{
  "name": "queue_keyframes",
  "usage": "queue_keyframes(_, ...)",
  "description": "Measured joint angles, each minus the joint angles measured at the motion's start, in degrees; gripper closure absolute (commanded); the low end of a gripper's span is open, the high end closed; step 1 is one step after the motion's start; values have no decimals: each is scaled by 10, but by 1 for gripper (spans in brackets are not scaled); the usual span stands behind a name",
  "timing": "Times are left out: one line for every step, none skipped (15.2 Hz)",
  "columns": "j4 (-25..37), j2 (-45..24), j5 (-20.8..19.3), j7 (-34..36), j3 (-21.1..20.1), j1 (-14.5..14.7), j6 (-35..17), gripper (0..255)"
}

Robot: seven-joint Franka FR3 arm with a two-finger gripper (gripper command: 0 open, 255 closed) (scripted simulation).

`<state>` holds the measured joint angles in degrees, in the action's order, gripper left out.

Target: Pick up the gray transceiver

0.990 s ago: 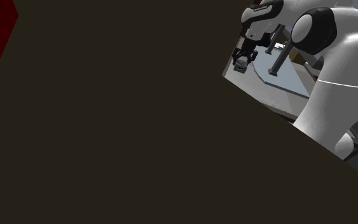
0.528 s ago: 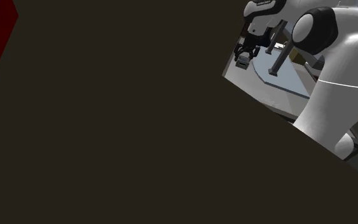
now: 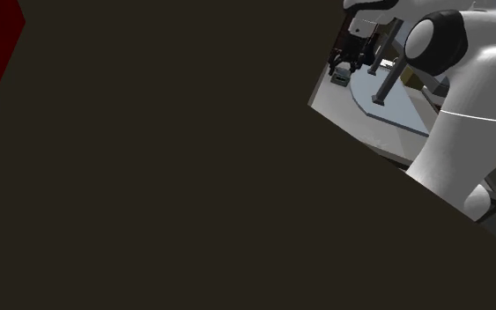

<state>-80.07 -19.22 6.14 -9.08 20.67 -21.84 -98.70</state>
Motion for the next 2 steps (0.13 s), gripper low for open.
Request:
queue_keyframes(7, 0, 0, 1, 0, 0, 7, 255)
queue_keyframes(13, -1, 0, 0, 0, -1, 12, 255)
